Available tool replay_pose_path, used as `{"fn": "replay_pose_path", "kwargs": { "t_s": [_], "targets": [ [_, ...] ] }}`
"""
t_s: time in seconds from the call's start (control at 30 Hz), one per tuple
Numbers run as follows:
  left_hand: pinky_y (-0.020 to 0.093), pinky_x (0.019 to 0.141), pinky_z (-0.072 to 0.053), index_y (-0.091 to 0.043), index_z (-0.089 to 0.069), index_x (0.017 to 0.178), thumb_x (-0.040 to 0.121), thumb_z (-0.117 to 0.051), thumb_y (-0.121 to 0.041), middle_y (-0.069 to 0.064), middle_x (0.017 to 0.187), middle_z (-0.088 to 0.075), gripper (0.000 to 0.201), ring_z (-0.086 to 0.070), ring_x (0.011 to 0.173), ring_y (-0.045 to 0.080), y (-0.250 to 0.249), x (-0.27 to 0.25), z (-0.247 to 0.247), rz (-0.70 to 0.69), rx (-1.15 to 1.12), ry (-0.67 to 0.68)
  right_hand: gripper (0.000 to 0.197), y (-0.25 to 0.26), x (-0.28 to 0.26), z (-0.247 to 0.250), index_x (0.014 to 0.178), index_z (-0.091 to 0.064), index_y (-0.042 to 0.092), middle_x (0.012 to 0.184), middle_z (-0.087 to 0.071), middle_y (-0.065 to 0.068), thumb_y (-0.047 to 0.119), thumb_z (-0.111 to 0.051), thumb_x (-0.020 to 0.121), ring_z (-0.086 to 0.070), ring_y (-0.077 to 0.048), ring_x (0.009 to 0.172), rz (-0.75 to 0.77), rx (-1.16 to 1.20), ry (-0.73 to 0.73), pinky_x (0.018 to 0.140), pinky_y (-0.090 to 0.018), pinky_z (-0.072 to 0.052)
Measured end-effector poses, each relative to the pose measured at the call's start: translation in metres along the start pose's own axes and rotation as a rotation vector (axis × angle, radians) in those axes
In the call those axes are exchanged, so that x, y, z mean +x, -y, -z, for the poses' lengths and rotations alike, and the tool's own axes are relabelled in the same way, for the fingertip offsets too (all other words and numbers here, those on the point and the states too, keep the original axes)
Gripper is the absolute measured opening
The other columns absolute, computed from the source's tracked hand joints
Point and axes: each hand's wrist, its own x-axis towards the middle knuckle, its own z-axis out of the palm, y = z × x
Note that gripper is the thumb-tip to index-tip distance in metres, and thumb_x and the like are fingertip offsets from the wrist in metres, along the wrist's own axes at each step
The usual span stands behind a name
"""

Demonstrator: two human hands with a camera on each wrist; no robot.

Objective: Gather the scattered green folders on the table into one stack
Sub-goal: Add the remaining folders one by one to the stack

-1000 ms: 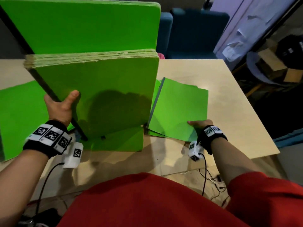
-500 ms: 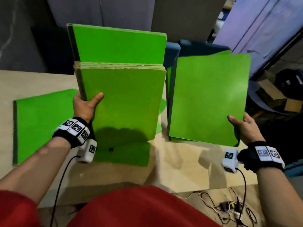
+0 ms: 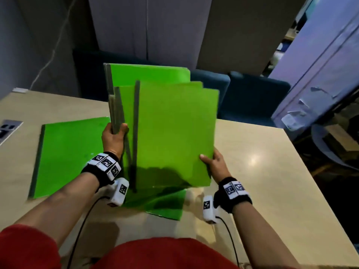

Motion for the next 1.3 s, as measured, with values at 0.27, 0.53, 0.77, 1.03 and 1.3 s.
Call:
{"fn": "replay_pose_path", "kwargs": {
  "t_s": [0.27,0.53,0.77,1.03,1.3],
  "targets": [
    [0.003,0.054,-0.039,-0.008,-0.048,0.092,0.078,-0.068,-0.007,-0.006,0.072,-0.052,0.025,-0.052,0.053,-0.013,-0.021,-0.025,0.001,-0.123,-0.005,0.106,0.119,0.004,0.043,-0.025,0.126,-0.046,0.007,0.117,-0.063,-0.016,0.036,-0.094,0.021,-0.069,-0.014,0.089,-0.174,0.012,0.151,0.079,-0.027,-0.057],
    [0.002,0.054,-0.039,-0.031,-0.039,0.086,0.061,-0.053,-0.040,-0.007,0.070,-0.035,0.030,-0.048,0.057,-0.017,-0.090,-0.041,0.009,-0.323,-0.036,0.331,0.046,0.036,0.024,-0.011,0.115,-0.054,-0.003,0.076,-0.074,0.012,-0.011,-0.067,0.072,-0.070,-0.004,0.074,0.096,0.014,-0.003,0.064,-0.017,-0.055],
    [-0.010,0.085,-0.027,-0.015,-0.023,0.126,0.062,-0.059,-0.070,-0.020,0.111,-0.034,0.091,-0.035,0.100,-0.037,-0.096,-0.046,0.011,-0.477,-0.091,0.294,0.073,0.065,0.019,-0.014,0.121,-0.046,0.005,0.103,-0.064,0.000,0.009,-0.079,0.057,-0.066,-0.009,0.088,0.185,0.025,0.088,0.070,-0.017,-0.055],
    [0.040,0.109,-0.038,0.000,-0.040,0.129,0.048,-0.067,-0.054,0.017,0.128,-0.054,0.101,-0.050,0.123,0.024,-0.055,-0.062,0.018,-0.197,0.007,0.279,0.050,0.051,0.012,-0.021,0.095,-0.056,0.021,0.087,-0.071,0.009,-0.018,-0.066,0.066,-0.068,0.003,0.076,0.198,-0.072,0.134,0.069,-0.014,-0.053],
    [-0.008,0.070,-0.033,-0.013,-0.046,0.115,0.068,-0.076,-0.030,-0.022,0.088,-0.044,0.058,-0.046,0.084,-0.018,-0.089,-0.062,-0.024,-0.292,0.108,0.421,0.069,0.069,-0.021,0.025,0.099,-0.060,0.018,0.081,-0.075,0.012,0.035,-0.084,0.037,-0.070,-0.005,0.077,0.270,0.081,-0.064,0.065,-0.019,-0.056]
  ]
}}
